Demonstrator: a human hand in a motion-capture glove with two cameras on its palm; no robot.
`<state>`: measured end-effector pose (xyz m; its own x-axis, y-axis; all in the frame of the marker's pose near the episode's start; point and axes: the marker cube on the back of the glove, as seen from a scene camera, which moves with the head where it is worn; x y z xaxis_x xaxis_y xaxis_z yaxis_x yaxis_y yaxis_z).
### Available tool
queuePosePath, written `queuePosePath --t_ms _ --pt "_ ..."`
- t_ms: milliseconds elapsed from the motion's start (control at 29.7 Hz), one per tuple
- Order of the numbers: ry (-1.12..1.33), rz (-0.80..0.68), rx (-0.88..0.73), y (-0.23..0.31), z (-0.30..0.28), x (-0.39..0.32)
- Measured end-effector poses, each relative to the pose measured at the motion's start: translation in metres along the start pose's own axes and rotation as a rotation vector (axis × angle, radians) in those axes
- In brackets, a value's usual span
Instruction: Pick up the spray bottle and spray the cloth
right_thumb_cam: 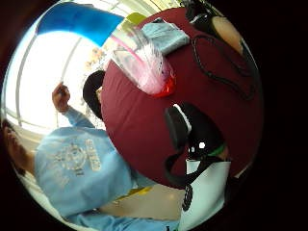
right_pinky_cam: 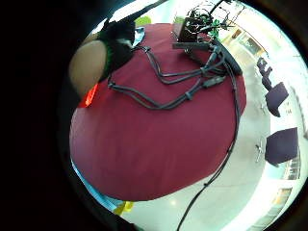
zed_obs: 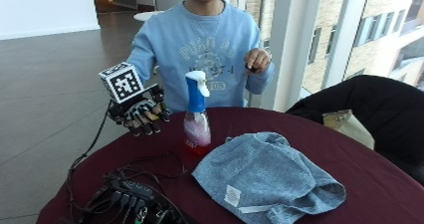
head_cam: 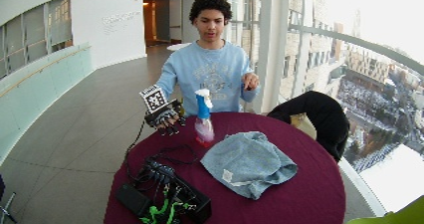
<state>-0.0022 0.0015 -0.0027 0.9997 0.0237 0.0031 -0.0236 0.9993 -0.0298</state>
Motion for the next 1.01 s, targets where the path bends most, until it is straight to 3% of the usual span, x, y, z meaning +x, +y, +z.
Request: queuePosePath --t_ms 1011 --pt "-0.029 0.027 -0.059 -0.012 -0.008 -0.009"
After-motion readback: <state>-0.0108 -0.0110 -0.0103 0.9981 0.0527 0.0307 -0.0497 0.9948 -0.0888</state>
